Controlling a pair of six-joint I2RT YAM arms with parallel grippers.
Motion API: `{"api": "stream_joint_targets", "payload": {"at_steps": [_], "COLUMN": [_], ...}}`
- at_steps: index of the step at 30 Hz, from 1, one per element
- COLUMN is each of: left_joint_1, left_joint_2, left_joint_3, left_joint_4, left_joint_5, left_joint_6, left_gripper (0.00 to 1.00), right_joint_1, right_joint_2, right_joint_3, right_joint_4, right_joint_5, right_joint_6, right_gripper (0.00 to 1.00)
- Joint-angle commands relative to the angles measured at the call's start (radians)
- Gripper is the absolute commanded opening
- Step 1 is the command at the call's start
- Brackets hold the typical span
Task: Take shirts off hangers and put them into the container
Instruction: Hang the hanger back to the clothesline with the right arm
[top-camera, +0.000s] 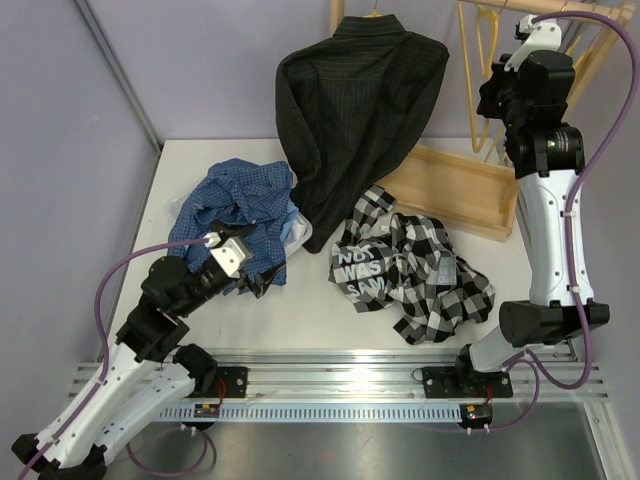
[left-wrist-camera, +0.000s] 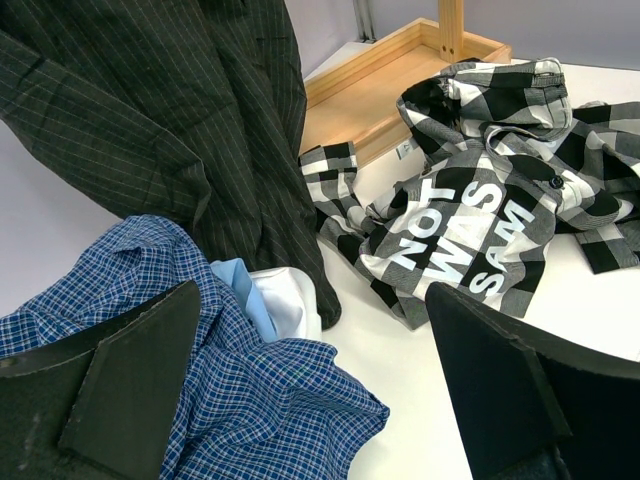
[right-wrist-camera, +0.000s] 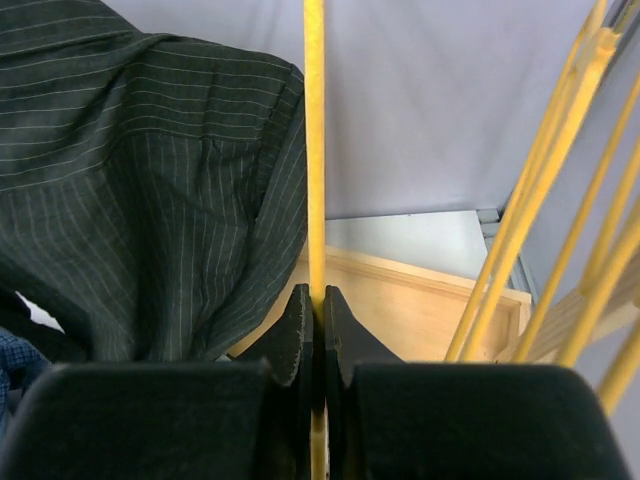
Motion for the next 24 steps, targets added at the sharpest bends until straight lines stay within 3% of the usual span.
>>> {"api": "stream_joint_targets", "payload": {"at_steps": [1, 11, 24], "left_joint_1": [0.004, 0.004, 0.004], "left_joint_2": [-0.007, -0.004, 0.004], "left_joint_3": [-0.004, -0.003, -0.003], "left_joint_4": [0.051, 0.054, 0.056], "left_joint_5": [-0.001, 0.007, 0.016], "left_joint_6": [0.000, -0.001, -0.003], "left_gripper": [0.99, 0.99, 0.99], "right_joint_1": [-0.023, -0.131, -0.132], "right_joint_2": [0.034, 0.082, -0.090], "right_joint_3": [0.071, 0.055, -0.147], "right_joint_4": [0.047, 0.009, 0.052], "right_joint_5": [0.028, 0.017, -0.030], "right_joint_6": [0.037, 0.147, 0.212], "right_gripper": [0.00, 0.00, 0.00]}}
